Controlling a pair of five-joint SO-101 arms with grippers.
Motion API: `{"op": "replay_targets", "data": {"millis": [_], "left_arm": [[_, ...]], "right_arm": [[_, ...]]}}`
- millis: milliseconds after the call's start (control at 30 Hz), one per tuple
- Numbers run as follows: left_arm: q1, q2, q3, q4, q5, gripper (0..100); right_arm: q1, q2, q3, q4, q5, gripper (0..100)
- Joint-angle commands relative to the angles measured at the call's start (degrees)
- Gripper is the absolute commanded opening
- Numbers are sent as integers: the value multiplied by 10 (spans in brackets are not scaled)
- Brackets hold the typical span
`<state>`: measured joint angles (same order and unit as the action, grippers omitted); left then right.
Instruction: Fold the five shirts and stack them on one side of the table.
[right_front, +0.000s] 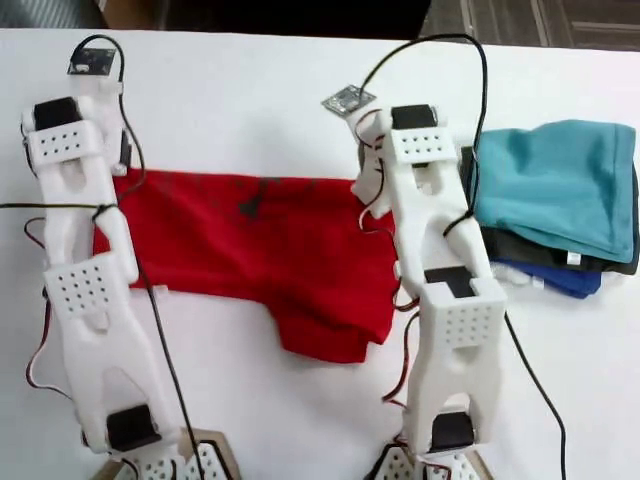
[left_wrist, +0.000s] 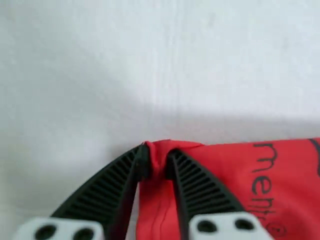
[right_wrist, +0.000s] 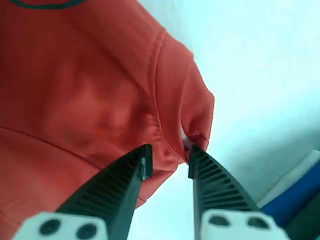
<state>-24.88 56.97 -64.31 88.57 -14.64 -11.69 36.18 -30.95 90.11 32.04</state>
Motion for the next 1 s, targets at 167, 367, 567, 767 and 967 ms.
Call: {"op": "replay_targets", "data": {"millis": [167,367,567,767,967], "left_arm": [[-47,-32,-105,37,-11,255],[-18,-69,-196,142,-24,251],[-3,-145,-39,141,-26,248],[25,-221,200,115,-29,248],[25,-284,371,40,-30,248]], "right_arm": [[-7,-150,-23,-2,-4,219],[-55,-204,-9,71,2,219],[-131,-299,138,67,36,219],[-156,-415,368,-9,61,219],[-154,-497,535,-66,81,219]]}}
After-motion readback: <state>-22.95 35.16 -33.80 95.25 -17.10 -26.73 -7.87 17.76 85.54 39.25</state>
